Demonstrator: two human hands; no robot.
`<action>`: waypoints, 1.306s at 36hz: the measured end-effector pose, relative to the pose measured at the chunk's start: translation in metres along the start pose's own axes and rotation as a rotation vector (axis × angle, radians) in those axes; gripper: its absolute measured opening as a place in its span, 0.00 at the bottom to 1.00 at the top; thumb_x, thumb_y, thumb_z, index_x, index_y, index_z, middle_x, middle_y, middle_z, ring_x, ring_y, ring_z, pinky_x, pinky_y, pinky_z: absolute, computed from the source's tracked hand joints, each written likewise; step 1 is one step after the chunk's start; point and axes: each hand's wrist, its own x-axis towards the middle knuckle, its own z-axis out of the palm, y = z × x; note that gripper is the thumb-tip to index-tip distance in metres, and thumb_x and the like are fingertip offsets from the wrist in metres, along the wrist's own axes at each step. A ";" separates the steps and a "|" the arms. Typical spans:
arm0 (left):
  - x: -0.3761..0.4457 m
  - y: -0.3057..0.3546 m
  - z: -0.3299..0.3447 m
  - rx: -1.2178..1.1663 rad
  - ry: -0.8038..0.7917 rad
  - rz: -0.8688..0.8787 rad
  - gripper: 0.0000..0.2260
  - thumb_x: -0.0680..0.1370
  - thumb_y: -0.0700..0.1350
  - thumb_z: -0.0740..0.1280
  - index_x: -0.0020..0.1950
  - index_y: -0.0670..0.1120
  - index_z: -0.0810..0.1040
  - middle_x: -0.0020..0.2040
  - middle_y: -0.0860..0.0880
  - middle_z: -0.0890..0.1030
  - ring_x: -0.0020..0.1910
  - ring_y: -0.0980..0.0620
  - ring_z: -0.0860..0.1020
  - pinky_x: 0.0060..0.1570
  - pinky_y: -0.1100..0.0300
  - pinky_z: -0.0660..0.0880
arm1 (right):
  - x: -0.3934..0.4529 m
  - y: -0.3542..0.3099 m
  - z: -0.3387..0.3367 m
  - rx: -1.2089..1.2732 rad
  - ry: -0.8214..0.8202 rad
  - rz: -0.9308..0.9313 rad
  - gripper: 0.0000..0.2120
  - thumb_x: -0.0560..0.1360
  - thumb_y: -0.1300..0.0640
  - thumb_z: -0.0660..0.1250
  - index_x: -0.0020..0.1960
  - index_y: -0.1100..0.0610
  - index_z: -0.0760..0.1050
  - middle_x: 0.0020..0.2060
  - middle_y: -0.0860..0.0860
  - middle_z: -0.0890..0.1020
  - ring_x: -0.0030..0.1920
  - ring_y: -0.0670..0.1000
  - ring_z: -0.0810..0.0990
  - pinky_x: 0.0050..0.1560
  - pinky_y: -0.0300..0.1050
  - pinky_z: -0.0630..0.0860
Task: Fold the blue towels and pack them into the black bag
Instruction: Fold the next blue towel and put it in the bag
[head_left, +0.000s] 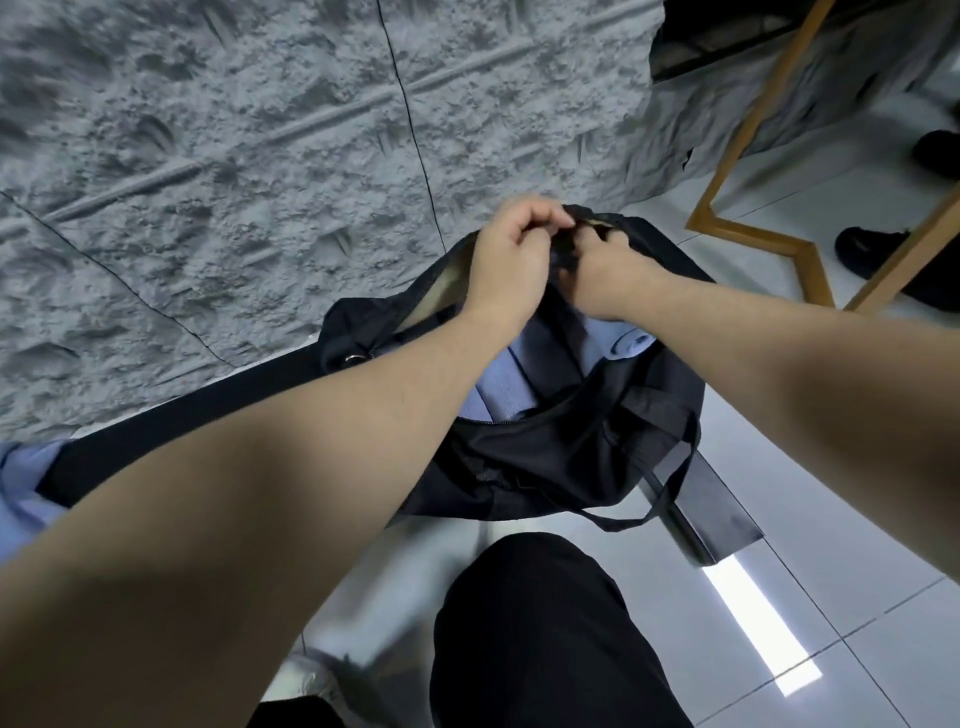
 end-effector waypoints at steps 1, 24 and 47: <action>-0.004 -0.005 -0.001 0.085 -0.014 0.098 0.13 0.68 0.32 0.57 0.37 0.49 0.75 0.44 0.52 0.76 0.47 0.51 0.76 0.49 0.56 0.74 | 0.000 0.001 -0.001 -0.004 0.003 0.002 0.28 0.82 0.45 0.57 0.77 0.54 0.55 0.72 0.62 0.61 0.68 0.67 0.67 0.64 0.56 0.67; -0.037 -0.051 -0.006 1.105 -0.791 0.518 0.15 0.76 0.53 0.58 0.54 0.48 0.78 0.50 0.47 0.81 0.53 0.42 0.76 0.52 0.49 0.73 | 0.016 -0.007 -0.011 0.476 0.034 0.139 0.36 0.81 0.47 0.61 0.80 0.57 0.47 0.74 0.58 0.64 0.70 0.61 0.68 0.60 0.48 0.67; -0.039 -0.007 0.007 1.255 -0.997 0.083 0.16 0.82 0.59 0.52 0.69 0.69 0.67 0.66 0.50 0.69 0.69 0.44 0.65 0.69 0.43 0.61 | 0.033 0.005 0.000 0.270 0.080 0.200 0.24 0.76 0.60 0.64 0.71 0.61 0.67 0.67 0.59 0.73 0.61 0.58 0.76 0.54 0.47 0.75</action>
